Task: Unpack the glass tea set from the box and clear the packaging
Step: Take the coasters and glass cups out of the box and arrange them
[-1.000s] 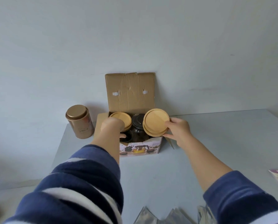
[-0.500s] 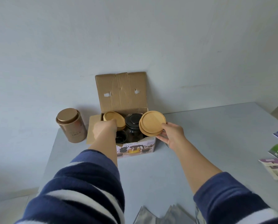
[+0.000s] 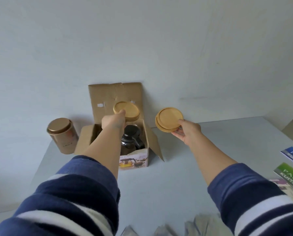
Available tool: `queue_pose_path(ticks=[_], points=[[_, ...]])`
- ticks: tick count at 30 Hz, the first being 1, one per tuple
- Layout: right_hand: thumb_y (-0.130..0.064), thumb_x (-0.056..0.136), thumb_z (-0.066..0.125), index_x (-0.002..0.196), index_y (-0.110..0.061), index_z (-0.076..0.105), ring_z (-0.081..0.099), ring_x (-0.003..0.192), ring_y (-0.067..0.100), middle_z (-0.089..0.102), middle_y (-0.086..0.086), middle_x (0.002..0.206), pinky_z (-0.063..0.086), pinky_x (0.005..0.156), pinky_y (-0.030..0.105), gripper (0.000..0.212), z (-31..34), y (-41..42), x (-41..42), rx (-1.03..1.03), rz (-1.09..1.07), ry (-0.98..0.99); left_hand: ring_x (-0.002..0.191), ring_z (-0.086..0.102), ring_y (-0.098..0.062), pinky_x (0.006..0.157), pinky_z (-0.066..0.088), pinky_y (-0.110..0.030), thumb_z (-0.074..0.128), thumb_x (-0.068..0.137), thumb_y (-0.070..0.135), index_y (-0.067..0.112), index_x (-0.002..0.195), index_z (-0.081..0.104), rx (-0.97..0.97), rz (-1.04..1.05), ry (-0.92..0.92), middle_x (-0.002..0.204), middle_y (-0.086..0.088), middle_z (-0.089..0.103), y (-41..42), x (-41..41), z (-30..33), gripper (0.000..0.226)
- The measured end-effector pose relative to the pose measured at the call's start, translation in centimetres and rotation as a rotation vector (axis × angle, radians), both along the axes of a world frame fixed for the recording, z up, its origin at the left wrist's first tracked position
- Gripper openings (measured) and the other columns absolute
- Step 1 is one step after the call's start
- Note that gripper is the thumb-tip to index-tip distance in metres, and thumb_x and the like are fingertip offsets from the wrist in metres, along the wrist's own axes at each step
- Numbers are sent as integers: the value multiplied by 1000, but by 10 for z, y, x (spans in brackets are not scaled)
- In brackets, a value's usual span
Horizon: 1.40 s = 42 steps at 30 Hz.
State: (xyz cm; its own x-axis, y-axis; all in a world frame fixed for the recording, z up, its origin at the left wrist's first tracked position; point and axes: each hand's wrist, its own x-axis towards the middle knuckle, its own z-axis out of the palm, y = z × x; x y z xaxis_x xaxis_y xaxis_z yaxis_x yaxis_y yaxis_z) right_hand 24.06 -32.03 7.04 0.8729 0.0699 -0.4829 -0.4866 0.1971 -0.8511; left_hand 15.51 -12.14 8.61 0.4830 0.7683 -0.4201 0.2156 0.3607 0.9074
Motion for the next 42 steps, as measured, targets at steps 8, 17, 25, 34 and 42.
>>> queue_pose_path(ticks=[8, 17, 25, 34, 42], points=[[3, 86, 61, 117, 0, 58, 64, 97, 29, 62, 20, 117, 55, 72, 40, 31, -39, -114, 118, -128, -50, 32, 61, 58, -15, 77, 58, -33, 70, 85, 14, 1, 98, 58, -118, 5, -52, 84, -10, 59, -127, 113, -54, 22], [3, 88, 60, 122, 0, 60, 60, 110, 33, 60, 19, 123, 58, 81, 44, 34, -110, -196, 216, -267, -146, 123, 86, 69, -31, 90, 55, -39, 70, 85, 19, -5, 112, 59, -218, 29, 106, 81, -11, 61, -213, 197, -148, 37], [1, 93, 47, 118, -2, 63, 57, 89, 26, 61, 14, 107, 56, 87, 41, 30, -143, -194, 263, -320, -67, 16, 98, 69, -30, 89, 54, -36, 63, 91, 18, 4, 120, 59, -93, 138, 158, 110, -13, 67, -228, 236, -174, 33], [-27, 91, 54, 132, -3, 49, 46, 119, 31, 46, 13, 138, 44, 86, 34, 47, -146, -190, 275, -866, 250, 12, 124, 49, -35, 97, 45, -42, 68, 85, 37, 1, 135, 41, 273, -12, 427, 136, -16, 51, -246, 236, -164, 68], [-43, 71, 78, 148, -11, 21, 31, 131, 31, 34, 5, 146, 42, 94, 39, 101, -154, -184, 273, -1228, 557, -391, 138, 27, -30, 102, 39, -41, 79, 74, 39, 7, 152, 1, 737, -290, 624, 150, -10, 30, -243, 240, -173, 115]])
